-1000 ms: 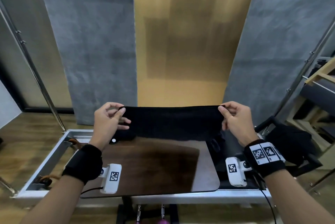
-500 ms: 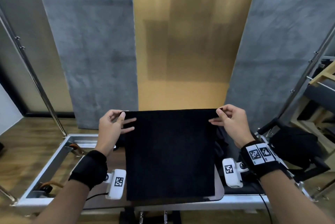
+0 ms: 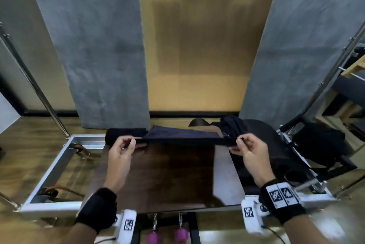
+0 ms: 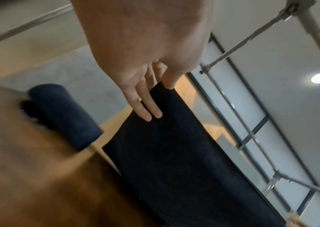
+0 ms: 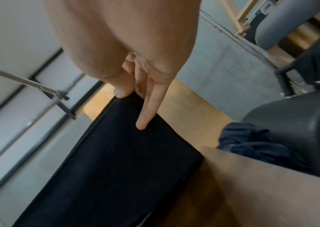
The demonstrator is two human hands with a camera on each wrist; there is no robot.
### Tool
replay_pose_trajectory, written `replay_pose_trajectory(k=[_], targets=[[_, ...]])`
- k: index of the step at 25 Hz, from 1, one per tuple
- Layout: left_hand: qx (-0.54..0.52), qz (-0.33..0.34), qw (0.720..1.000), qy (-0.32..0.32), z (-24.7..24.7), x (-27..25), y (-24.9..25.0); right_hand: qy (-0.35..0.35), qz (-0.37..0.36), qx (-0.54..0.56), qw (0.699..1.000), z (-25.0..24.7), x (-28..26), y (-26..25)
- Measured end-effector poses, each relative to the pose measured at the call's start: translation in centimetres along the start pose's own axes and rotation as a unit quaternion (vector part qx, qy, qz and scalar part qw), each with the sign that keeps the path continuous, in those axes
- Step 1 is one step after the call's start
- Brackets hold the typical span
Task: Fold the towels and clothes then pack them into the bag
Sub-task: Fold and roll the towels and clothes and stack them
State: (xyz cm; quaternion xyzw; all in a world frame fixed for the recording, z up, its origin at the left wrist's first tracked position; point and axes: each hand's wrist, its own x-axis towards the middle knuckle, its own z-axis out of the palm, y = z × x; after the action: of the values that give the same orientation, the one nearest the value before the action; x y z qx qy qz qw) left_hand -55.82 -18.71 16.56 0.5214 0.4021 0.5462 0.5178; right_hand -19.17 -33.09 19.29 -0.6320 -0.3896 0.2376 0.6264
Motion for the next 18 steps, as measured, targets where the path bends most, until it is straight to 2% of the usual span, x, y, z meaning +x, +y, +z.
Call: replay_pose_trajectory(k=[3,7,14,18], targets=[[0.092,-0.079,0.992,0.024,-1.5,-3.4,-5.6,-0.008,0.075,-0.071,0.995,-0.3,-3.5,5.0],[0.157,-0.135,0.977,0.052,-2.3,-4.1,-9.5,-0.012,0.107,-0.129,0.986,0.0,-4.1,8.5],[0.213,-0.126,0.967,0.065,0.8,3.0,-10.1,0.002,0.126,-0.162,0.979,2.4,4.1,10.5],[0.242,-0.145,0.957,0.06,2.9,6.9,-12.3,0.007,0.175,-0.202,0.964,4.3,8.0,13.1]])
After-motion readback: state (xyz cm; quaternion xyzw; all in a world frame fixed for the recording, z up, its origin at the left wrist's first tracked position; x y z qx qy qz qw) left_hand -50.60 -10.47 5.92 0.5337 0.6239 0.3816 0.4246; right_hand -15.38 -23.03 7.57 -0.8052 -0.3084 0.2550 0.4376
